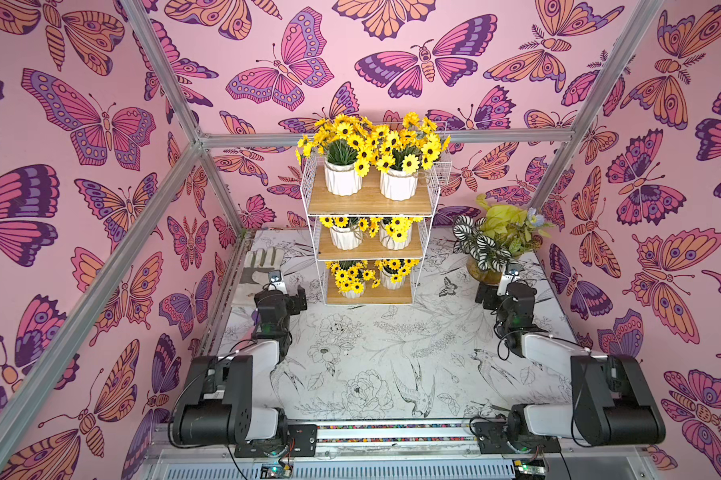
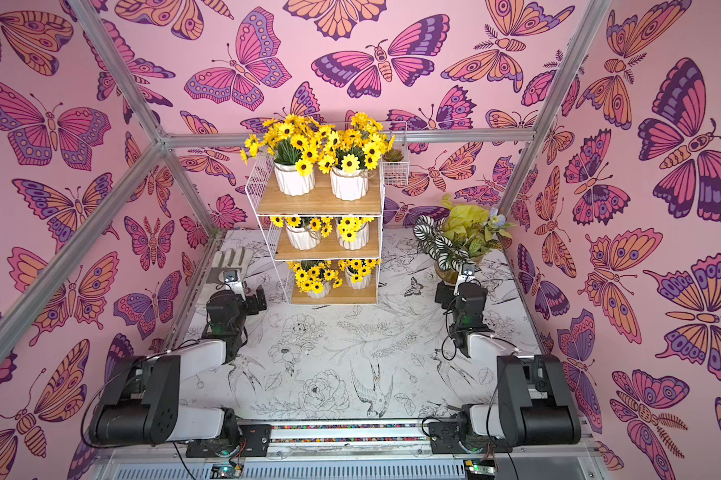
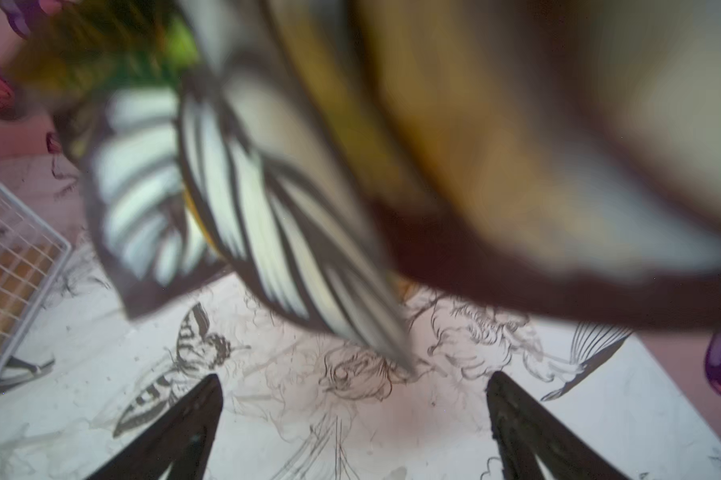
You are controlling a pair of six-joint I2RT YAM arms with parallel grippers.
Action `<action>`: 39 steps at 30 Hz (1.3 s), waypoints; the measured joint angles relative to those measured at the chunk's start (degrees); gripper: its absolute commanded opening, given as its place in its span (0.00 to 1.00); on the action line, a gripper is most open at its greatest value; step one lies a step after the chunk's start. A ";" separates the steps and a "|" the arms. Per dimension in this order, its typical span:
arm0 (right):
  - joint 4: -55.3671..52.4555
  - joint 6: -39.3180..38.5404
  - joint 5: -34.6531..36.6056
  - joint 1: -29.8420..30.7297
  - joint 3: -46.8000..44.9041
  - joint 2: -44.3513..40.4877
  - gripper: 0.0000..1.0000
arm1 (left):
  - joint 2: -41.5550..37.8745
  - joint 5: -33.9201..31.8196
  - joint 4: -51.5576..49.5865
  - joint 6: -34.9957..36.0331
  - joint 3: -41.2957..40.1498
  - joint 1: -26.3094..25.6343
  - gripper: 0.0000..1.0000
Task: Take the sunflower pots off the shelves
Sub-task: Pick up the sunflower pot from the shelf.
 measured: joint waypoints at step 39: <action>-46.77 -0.04 -3.15 35.23 35.56 -20.90 0.99 | -31.47 19.54 -66.95 -17.53 42.23 -20.83 1.00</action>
